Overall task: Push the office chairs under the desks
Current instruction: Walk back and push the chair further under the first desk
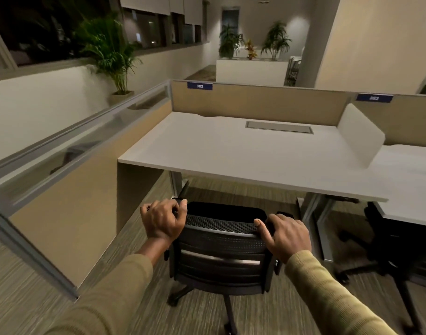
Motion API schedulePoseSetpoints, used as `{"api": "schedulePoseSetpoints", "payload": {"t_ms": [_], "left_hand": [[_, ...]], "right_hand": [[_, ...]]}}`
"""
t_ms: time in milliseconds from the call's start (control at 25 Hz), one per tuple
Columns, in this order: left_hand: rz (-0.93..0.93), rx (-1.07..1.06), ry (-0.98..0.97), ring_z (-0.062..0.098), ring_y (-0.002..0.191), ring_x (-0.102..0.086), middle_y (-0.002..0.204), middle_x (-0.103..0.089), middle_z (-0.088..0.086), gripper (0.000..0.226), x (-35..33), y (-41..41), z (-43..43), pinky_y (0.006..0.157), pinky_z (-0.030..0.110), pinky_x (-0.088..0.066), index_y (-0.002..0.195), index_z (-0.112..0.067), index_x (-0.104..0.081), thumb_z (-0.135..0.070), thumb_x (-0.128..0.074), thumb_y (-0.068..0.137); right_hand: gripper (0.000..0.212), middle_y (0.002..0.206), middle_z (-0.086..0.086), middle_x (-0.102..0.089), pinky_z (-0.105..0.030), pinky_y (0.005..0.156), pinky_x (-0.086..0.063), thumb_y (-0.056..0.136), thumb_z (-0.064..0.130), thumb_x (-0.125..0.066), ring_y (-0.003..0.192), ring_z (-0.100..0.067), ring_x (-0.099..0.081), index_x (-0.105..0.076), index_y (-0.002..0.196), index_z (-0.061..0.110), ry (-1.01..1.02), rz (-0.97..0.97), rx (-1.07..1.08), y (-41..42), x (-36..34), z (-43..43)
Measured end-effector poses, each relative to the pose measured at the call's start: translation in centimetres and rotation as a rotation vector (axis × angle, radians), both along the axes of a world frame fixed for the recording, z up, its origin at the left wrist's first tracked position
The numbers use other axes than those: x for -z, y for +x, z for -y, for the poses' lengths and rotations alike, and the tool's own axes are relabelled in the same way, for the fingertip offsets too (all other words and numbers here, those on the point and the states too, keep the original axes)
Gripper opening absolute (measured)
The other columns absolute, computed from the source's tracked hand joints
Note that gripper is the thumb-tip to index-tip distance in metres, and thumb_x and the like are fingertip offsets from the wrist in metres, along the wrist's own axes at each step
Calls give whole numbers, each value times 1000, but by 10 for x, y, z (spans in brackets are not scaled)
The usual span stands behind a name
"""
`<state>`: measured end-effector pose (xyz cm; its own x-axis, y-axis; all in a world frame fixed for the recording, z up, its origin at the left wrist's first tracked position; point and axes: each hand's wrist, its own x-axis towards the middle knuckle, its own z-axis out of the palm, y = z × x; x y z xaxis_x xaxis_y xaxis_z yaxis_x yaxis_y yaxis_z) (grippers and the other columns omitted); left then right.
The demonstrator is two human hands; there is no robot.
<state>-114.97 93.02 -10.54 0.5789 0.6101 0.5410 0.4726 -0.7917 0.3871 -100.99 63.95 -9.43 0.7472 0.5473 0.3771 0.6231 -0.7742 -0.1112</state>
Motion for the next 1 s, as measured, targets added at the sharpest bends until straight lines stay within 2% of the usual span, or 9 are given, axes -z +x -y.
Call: {"api": "schedulePoseSetpoints", "payload": {"t_ms": [320,480,800,1000], "left_hand": [[-26,91,-3,18,66,-54,63,-60,-6,63,-1,28,-6,82,40,-33,61,-24,-62,-64,-26,95],[-31,145,24,17,62,-51,61,-57,-7,61,1,45,-12,80,40,-35,60,-25,-59,-66,-29,93],[-33,209,47,13,61,-47,61,-53,-11,57,5,109,-26,79,38,-35,60,-28,-57,-69,-32,90],[-99,224,97,11,63,-47,64,-51,-13,59,9,167,-44,77,36,-32,65,-30,-57,-75,-29,90]], "right_hand": [[65,70,11,-58,-29,65,-32,92,75,-16,65,-11,-56,-62,79,30,7,20,68,7,-2,2],[63,71,12,-60,-29,65,-32,89,80,-24,64,-10,-53,-62,80,31,-5,6,49,31,-8,-3],[82,77,12,-61,-28,68,-41,78,92,-10,70,-10,-56,-64,88,30,-52,-18,39,104,-13,-16],[92,97,12,-67,-29,78,-44,66,102,-18,87,-13,-61,-64,108,33,-116,-66,-55,163,-13,-27]]}}
